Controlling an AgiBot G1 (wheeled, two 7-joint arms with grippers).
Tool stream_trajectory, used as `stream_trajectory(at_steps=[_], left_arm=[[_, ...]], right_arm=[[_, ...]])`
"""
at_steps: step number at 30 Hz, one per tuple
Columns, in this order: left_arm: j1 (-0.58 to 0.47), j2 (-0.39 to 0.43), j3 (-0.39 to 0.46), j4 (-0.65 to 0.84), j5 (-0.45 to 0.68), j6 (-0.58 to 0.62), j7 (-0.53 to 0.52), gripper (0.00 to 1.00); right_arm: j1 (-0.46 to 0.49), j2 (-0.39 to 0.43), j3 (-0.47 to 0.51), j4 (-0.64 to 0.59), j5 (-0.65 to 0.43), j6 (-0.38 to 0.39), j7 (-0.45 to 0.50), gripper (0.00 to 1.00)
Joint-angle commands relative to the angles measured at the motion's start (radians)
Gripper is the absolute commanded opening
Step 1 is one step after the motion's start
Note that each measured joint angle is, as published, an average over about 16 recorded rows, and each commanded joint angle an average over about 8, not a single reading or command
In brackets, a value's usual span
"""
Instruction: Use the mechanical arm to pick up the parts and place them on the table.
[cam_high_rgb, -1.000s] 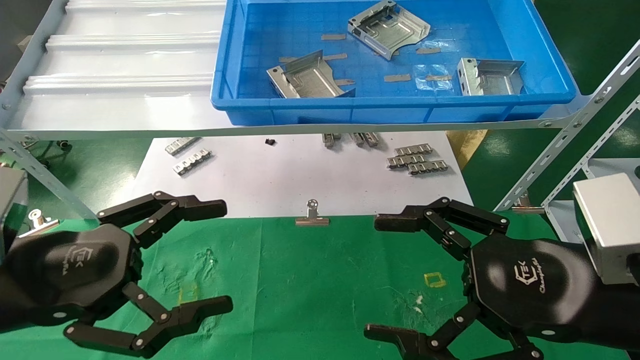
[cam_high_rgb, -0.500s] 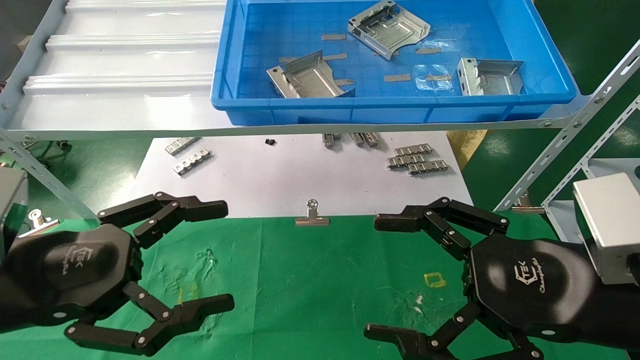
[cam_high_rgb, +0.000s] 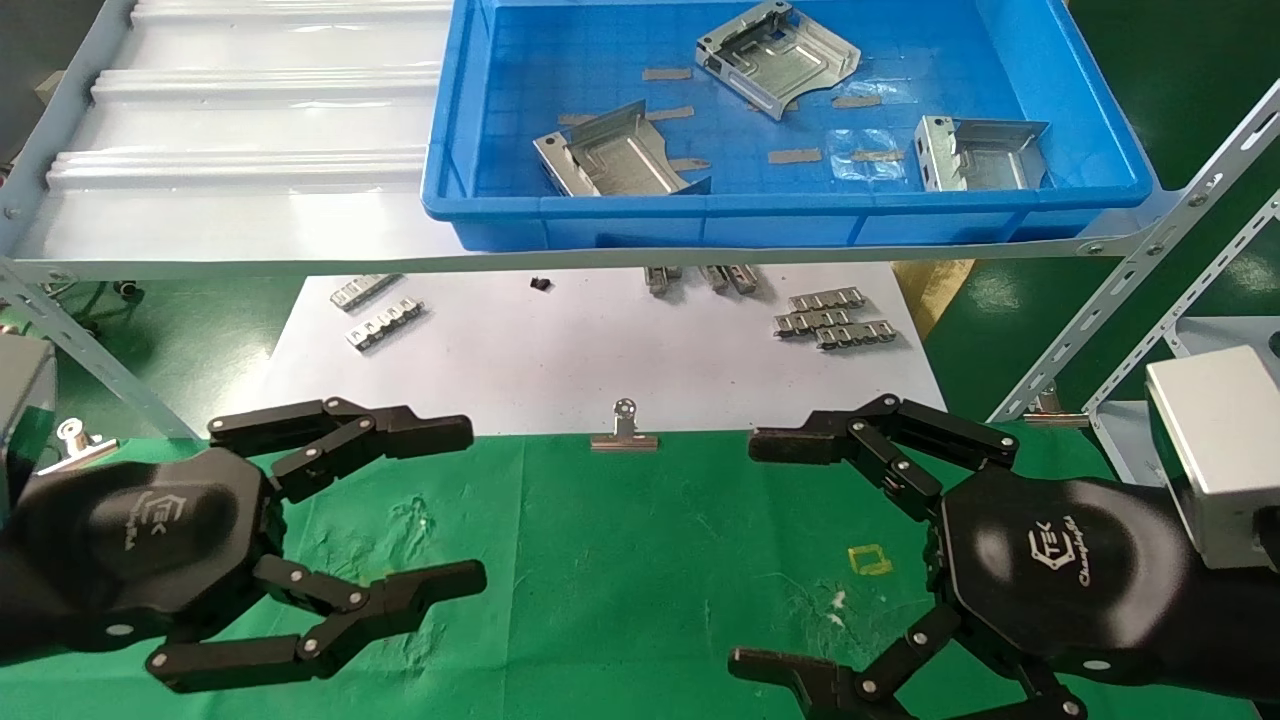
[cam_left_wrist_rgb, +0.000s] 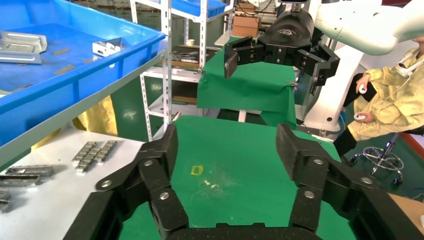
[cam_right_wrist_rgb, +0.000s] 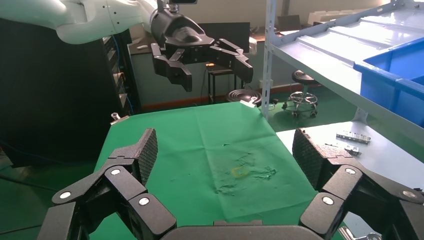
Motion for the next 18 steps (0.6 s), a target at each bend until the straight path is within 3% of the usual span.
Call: stream_trajectory(at_steps=[1,12,18], left_arm=[[0.0,0.0,0.0,0.0,0.0,0.0,0.0,0.0],[0.0,0.0,0.0,0.0,0.0,0.0,0.0,0.0],[0.0,0.0,0.0,0.0,0.0,0.0,0.0,0.0]], right_arm=[[0.0,0.0,0.0,0.0,0.0,0.0,0.0,1.0],[0.007,-0.005,-0.001,0.0,-0.006,0.007,0.001,1.0],[0.122,-0.064,-0.018,-0.041,-0.082,0.088,0.01,1.0]])
